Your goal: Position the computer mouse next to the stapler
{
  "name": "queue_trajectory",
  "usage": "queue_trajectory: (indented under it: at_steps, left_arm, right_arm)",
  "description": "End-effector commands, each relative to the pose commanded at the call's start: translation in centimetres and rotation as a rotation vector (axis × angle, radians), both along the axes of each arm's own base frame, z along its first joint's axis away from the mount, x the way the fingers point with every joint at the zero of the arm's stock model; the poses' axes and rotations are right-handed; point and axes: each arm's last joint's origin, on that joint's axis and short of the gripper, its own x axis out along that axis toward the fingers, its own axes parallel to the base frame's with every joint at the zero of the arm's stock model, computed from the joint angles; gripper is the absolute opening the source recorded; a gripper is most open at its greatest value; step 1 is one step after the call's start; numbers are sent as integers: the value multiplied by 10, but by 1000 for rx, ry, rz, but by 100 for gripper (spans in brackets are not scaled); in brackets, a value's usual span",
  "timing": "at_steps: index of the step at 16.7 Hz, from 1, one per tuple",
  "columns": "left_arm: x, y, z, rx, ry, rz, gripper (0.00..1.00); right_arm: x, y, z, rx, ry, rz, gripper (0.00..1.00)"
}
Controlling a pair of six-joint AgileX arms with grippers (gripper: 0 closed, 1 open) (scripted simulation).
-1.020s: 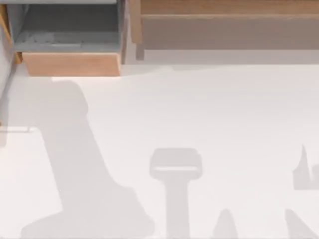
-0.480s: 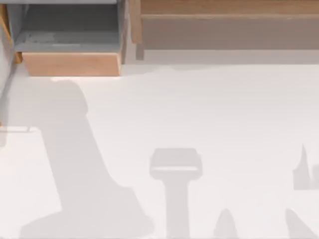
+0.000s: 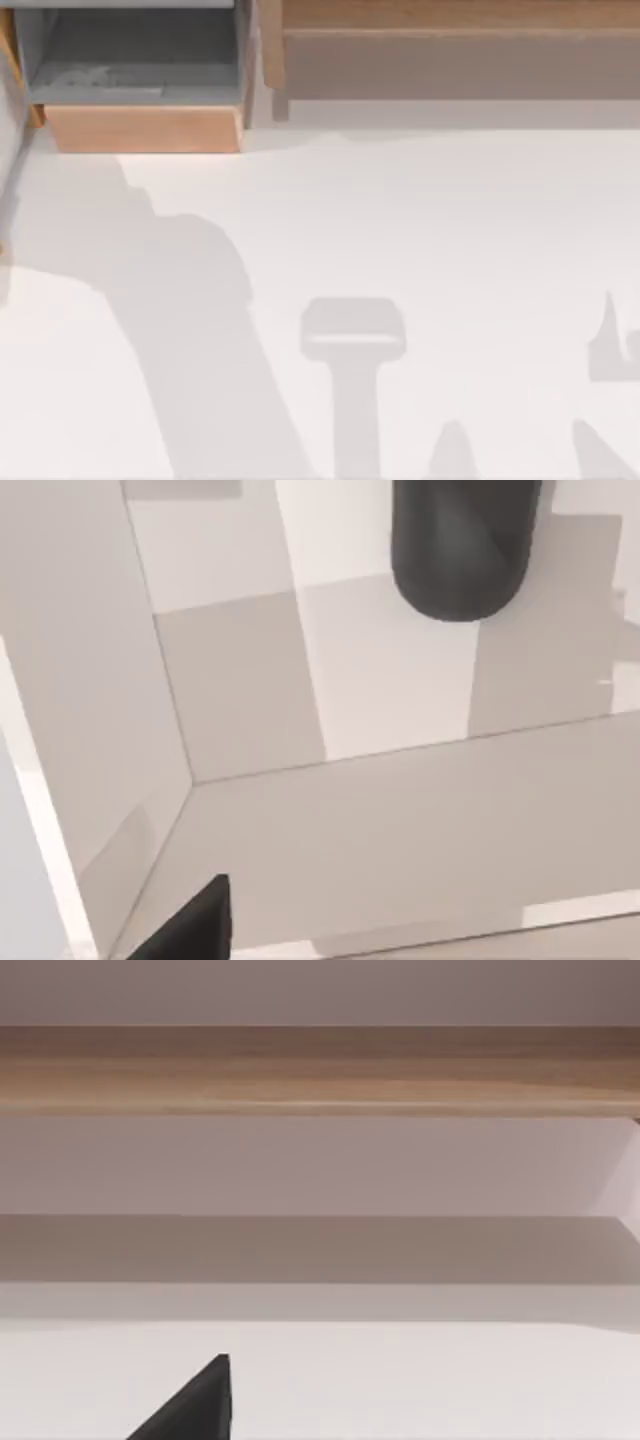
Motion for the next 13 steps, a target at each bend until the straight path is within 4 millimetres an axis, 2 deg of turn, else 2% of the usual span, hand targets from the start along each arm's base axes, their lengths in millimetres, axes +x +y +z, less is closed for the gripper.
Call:
queue_trajectory:
  at_steps: [2,5,7,10,11,13]
  left_arm:
    - [-4,1,2,-1,6,2,100]
    - [10,-11,-8,4,-13,3,100]
    - [29,-19,-35,0,-4,5,100]
    - [53,-18,-94,-6,24,14,100]
    - [58,-19,-108,-5,23,12,100]
    - [64,-22,-120,-3,14,5,100]
  right_arm:
    - [0,0,0,0,0,0,100]
    - [0,0,0,0,0,0,100]
    - [0,0,0,0,0,0,100]
    - [0,0,0,0,0,0,100]
    - [0,0,0,0,0,0,100]
    - [0,0,0,0,0,0,100]
